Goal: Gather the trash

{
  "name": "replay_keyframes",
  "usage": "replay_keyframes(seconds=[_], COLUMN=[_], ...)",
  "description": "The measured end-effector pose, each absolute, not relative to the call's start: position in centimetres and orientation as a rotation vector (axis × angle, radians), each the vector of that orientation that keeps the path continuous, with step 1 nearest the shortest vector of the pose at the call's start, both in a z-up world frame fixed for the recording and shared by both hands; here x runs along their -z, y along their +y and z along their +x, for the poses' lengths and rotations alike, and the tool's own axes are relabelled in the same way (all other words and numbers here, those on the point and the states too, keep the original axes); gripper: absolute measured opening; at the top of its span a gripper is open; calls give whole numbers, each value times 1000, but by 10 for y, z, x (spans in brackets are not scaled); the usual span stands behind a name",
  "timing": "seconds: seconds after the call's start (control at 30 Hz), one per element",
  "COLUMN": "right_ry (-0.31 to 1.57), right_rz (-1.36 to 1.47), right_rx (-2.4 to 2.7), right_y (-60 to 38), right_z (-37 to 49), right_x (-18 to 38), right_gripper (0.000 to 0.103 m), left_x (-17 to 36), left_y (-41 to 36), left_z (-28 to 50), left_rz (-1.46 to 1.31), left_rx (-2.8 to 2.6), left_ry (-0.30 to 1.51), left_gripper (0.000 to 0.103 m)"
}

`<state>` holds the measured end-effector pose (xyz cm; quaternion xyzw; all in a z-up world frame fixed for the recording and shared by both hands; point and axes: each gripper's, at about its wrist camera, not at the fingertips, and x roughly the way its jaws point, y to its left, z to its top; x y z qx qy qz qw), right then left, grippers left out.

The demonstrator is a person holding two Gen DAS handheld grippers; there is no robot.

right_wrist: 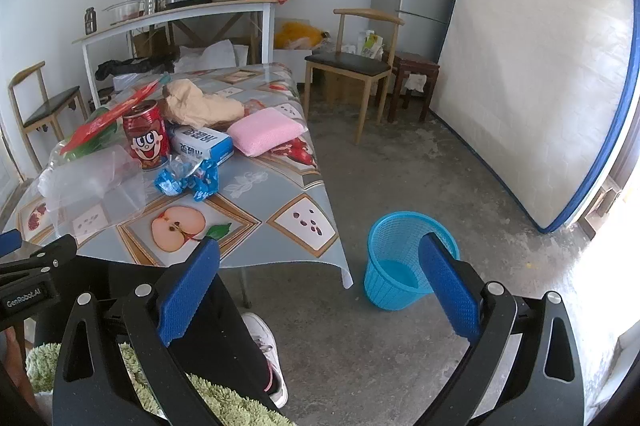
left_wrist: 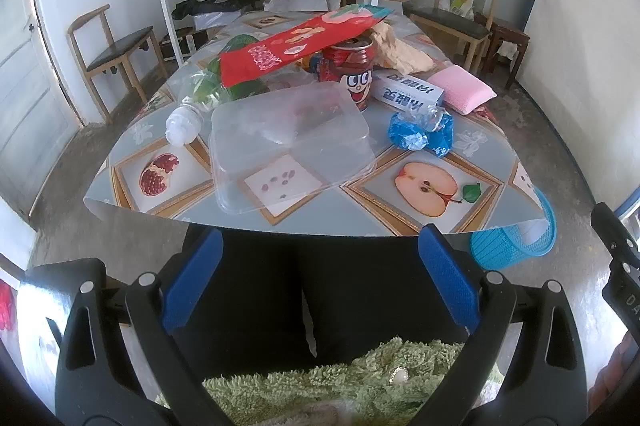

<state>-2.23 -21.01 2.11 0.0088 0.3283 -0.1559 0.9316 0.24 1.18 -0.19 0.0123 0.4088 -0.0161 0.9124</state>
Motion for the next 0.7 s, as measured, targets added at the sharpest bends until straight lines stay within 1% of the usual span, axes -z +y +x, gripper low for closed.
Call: replay_keyframes(seconds=[0.7], right_ry=[673], right_rz=[12], right_rx=[310], right_y=[-204], right_z=[-22], right_x=[-20], right_gripper=[97], left_x=[6], left_y=[13], left_z=[3], left_rz=[15], left_rx=[24], left_ry=[851], left_gripper=[94])
